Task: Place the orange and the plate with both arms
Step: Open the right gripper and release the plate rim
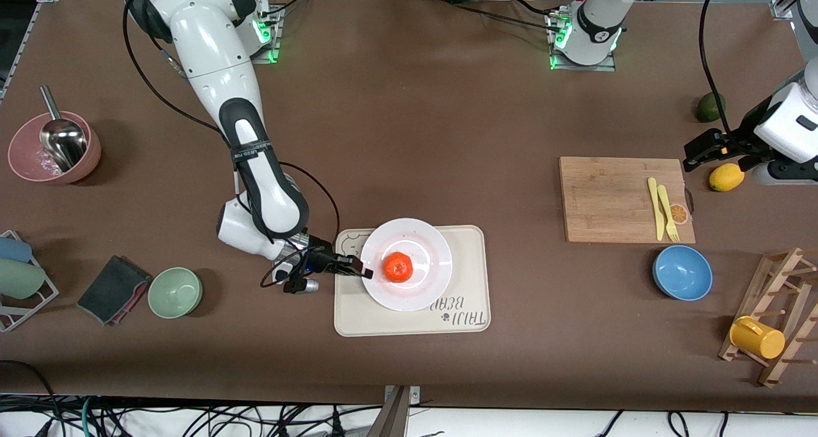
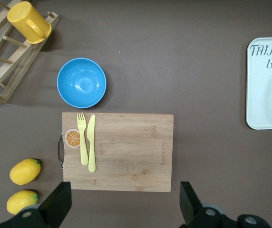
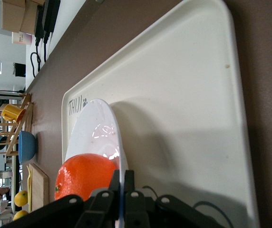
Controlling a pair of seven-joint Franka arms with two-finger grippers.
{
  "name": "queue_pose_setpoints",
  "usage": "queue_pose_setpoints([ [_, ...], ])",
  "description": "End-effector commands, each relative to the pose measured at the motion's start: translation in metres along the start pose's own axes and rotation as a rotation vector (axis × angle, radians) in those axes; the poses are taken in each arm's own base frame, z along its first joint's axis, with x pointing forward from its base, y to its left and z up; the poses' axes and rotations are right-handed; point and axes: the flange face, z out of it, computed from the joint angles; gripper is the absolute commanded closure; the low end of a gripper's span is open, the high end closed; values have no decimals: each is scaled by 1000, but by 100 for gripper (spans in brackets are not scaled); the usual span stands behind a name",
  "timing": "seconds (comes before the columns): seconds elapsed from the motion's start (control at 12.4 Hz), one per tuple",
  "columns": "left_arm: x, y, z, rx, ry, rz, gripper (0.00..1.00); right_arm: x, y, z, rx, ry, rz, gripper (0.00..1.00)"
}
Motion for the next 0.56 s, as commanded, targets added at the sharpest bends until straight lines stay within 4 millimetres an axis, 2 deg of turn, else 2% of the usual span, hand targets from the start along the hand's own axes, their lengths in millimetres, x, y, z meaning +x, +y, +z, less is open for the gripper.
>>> queue_pose_setpoints([
  [0.0, -1, 1, 0, -21, -1, 5, 0, 6, 1, 1, -3, 6, -41, 42],
  [0.08, -1, 0, -2, -21, 2, 5, 0, 10, -5, -3, -9, 9, -66, 0],
  [0.32, -2, -1, -1, -21, -2, 8, 0, 27, -20, -28, -76, -4, -180, 0],
  [0.48, -2, -2, -1, -21, -1, 12, 0, 43, -36, -57, -153, -19, -289, 0],
])
